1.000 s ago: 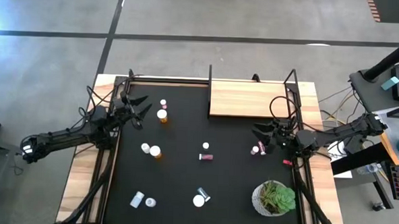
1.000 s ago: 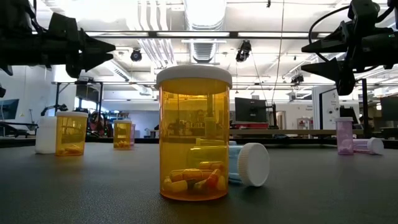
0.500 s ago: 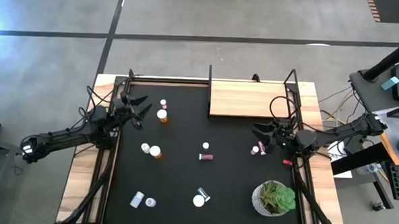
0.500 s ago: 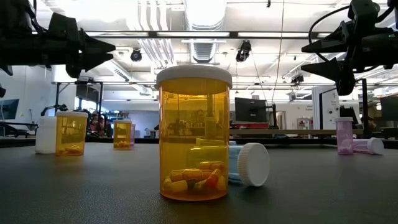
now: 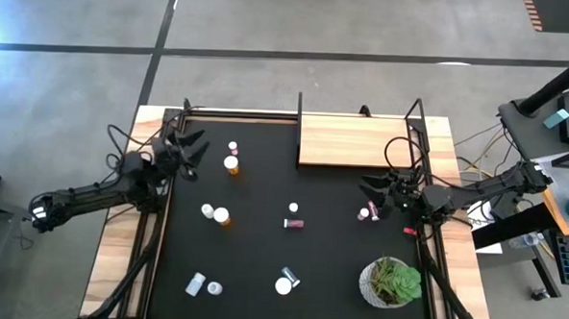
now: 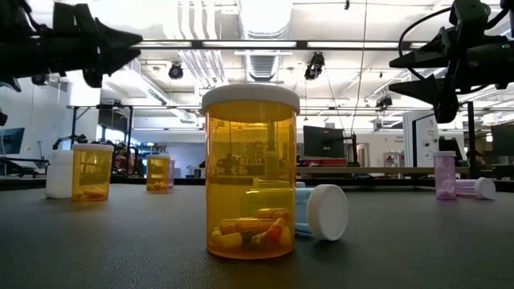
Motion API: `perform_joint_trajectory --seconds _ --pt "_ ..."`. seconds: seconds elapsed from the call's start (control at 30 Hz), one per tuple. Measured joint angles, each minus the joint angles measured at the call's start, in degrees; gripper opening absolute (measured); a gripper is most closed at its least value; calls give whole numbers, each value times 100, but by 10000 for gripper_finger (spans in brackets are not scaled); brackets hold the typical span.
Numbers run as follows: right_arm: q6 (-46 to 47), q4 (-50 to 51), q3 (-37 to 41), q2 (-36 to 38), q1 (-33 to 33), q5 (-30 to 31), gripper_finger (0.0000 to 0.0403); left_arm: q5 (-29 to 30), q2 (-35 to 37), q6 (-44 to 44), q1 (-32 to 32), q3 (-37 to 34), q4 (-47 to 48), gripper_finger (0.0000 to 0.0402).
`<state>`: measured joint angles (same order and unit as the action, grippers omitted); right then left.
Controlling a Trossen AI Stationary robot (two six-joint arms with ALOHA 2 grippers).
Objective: Pick and place medicine bottles onto shelf by color
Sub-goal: Move the top orange pill bottle to the center of the table
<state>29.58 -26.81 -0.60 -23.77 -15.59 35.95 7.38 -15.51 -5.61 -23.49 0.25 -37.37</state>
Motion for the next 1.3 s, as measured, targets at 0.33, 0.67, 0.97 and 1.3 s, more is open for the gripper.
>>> perform_joint_trajectory --seconds 0.33,0.67,0.97,1.3 --pt "0 -1 0 0 1 2 215 177 -2 -732 3 0 -891 206" --pt "2 0 0 0 2 1 215 1048 -10 -756 -1 85 -1266 206" --pt "1 0 0 0 2 0 215 989 -37 -756 -3 92 -1439 206" --pt "0 0 0 0 2 0 215 1013 -158 -310 -6 161 -2352 206"
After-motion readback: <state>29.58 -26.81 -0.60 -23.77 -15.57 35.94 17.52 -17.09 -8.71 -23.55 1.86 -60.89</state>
